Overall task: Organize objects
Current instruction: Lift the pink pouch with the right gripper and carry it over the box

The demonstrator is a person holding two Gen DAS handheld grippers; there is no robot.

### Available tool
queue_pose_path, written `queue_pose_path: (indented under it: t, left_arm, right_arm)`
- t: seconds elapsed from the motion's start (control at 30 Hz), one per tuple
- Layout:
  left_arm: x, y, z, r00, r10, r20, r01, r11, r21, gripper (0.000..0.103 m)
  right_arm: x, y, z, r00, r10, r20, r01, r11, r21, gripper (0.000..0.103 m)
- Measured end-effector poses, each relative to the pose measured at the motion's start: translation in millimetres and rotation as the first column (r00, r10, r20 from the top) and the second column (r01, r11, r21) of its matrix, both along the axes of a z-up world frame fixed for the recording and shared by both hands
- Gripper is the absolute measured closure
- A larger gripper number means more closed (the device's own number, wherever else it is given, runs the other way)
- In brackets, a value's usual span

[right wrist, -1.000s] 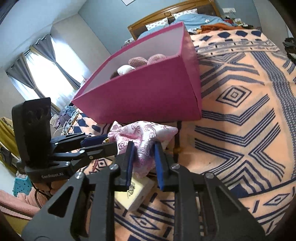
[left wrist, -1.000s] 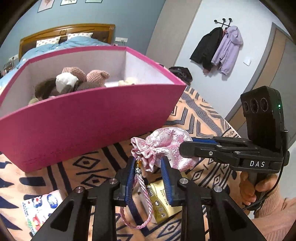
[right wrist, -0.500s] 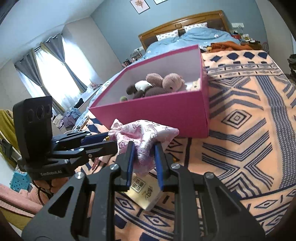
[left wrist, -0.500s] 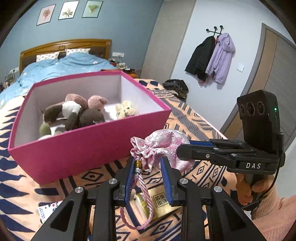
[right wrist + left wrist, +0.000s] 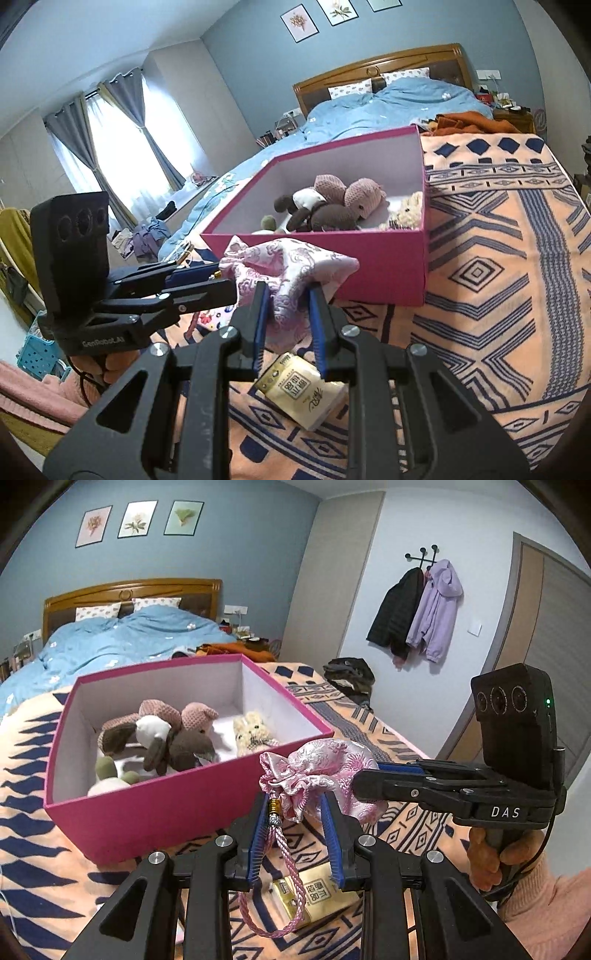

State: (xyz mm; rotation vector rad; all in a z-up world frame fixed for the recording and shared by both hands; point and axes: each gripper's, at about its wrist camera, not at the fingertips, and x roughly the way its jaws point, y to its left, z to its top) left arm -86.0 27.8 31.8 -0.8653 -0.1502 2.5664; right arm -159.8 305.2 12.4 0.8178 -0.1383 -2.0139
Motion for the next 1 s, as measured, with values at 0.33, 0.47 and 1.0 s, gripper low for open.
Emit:
queue_pose_path:
  t: [0.33,0.47,1.0]
  left_arm:
    - [-2,-4,23,0.998,0.028,-0.059,-0.028,1.0,-0.007,0.075]
    - [-6,-8,33,0.996,0.04,-0.085,-0.041,0.999,-0.011,0.075]
    - [-29,-12,49,0.99,0.073,-0.124,-0.076,0.997,-0.021,0.075]
  right_arm:
    - [-1,-10,26,0.997,0.023,-0.076,-0.024,1.0,-0.006,0.079]
    - [-4,-13,35,0.995,0.025,-0.1,-0.027,1.0,-0.014,0.079]
    - [-31,-26,58,0.989,0.016,-0.15,-0.02,1.0,-0.023,0.078]
